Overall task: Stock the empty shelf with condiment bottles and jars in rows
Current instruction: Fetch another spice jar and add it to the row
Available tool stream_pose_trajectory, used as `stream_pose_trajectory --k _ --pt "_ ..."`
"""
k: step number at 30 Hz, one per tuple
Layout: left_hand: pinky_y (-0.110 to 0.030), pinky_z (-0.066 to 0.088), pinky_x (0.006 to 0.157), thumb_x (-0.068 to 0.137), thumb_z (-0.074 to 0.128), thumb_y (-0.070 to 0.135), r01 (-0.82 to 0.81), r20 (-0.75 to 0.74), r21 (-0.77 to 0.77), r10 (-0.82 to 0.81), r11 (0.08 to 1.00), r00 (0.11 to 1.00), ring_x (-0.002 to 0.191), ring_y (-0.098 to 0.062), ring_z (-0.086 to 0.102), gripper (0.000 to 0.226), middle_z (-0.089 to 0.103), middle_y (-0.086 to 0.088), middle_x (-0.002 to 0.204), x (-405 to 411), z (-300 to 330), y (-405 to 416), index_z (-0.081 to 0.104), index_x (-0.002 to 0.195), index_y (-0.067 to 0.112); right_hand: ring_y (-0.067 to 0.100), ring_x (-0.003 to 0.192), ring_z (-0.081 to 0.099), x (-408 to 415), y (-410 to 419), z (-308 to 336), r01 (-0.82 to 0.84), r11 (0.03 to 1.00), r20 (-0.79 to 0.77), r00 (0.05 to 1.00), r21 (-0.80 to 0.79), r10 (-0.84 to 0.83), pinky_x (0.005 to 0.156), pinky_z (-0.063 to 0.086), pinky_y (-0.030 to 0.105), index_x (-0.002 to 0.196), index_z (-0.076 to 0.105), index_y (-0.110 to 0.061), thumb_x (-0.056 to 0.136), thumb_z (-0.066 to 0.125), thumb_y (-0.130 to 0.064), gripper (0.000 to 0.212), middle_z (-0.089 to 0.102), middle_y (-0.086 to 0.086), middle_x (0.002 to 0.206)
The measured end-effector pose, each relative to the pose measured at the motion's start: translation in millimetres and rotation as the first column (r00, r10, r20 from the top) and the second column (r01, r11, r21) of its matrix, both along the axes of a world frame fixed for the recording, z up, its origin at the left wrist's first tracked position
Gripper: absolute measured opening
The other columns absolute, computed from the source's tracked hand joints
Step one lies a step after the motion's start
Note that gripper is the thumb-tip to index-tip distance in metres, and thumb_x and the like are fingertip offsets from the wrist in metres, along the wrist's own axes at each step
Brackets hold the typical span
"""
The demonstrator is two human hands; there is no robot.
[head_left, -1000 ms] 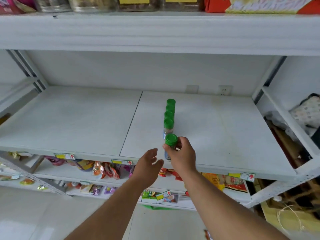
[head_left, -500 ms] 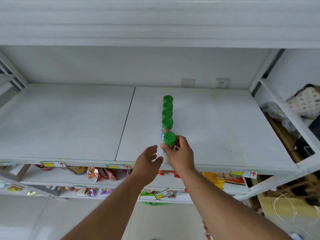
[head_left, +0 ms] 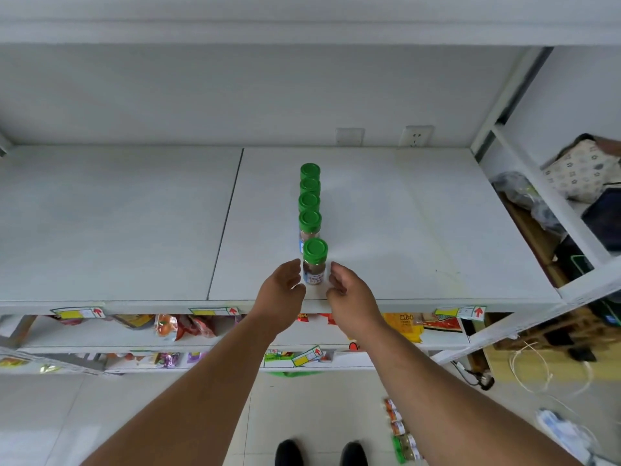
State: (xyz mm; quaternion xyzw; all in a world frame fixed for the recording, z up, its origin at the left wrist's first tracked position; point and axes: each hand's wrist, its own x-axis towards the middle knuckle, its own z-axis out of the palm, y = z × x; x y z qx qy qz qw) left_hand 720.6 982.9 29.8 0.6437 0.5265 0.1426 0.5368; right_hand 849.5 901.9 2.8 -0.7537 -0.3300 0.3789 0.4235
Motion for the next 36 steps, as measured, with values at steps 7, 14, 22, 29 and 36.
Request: stream_pose_trajectory --k 7,14,22,29,36 --pt "-0.016 0.042 0.092 0.089 0.046 -0.008 0.023 0.042 0.012 -0.024 1.0 0.999 0.107 0.0 0.06 0.059 0.065 0.014 0.116 2.9 -1.7 4.4 0.061 0.133 0.029 0.006 0.124 0.058 -3.3 8.3 1.5 -0.056 0.998 -0.007 0.998 -0.012 0.056 0.104 0.05 0.03 0.145 0.053 -0.038 0.095 0.046 -0.006 0.06 0.064 -0.023 0.133" --pt "-0.006 0.039 0.085 0.088 0.045 -0.009 0.038 0.077 -0.013 -0.037 0.999 0.996 0.115 0.004 0.058 0.063 0.065 0.014 0.125 7.1 -3.9 19.0 0.06 0.132 0.034 0.001 0.127 0.058 -3.0 20.7 4.3 -0.039 0.999 -0.006 0.999 -0.006 0.039 0.112 0.047 0.034 0.145 0.055 -0.034 0.089 0.045 -0.003 0.065 0.064 -0.02 0.137" --pt "-0.014 0.039 0.097 0.089 0.046 -0.008 0.049 0.077 -0.045 -0.045 0.998 0.996 0.127 0.0 0.054 0.067 0.061 0.013 0.136 7.6 -14.3 26.8 0.05 0.148 0.026 0.003 0.127 0.058 -4.3 24.3 4.2 -0.016 1.0 -0.021 1.0 0.0 0.016 0.113 0.045 0.031 0.144 0.056 -0.035 0.085 0.046 -0.005 0.067 0.065 -0.022 0.134" --pt "-0.011 0.041 0.084 0.096 0.053 0.004 0.032 0.076 -0.051 -0.028 0.998 0.997 0.136 -0.005 0.048 0.065 0.05 0.008 0.15 -0.2 -17.3 26.7 0.038 0.155 0.025 0.003 0.137 0.051 -6.4 16.9 11.2 -0.006 1.0 -0.053 0.999 -0.012 0.006 0.117 0.041 0.032 0.151 0.049 -0.028 0.092 0.05 -0.002 0.064 0.057 -0.012 0.148" --pt "-0.023 0.039 0.097 0.096 0.063 0.016 -0.043 0.125 0.017 0.04 0.999 0.991 0.13 -0.002 0.048 0.064 0.044 0.01 0.154 -28.2 -1.8 13.8 0.037 0.155 0.024 0.001 0.112 0.058 -24.8 -13.7 30.7 0.003 1.0 -0.023 1.0 0.018 -0.003 0.103 0.049 0.026 0.146 0.054 -0.022 0.101 0.057 -0.015 0.046 0.059 -0.019 0.122"
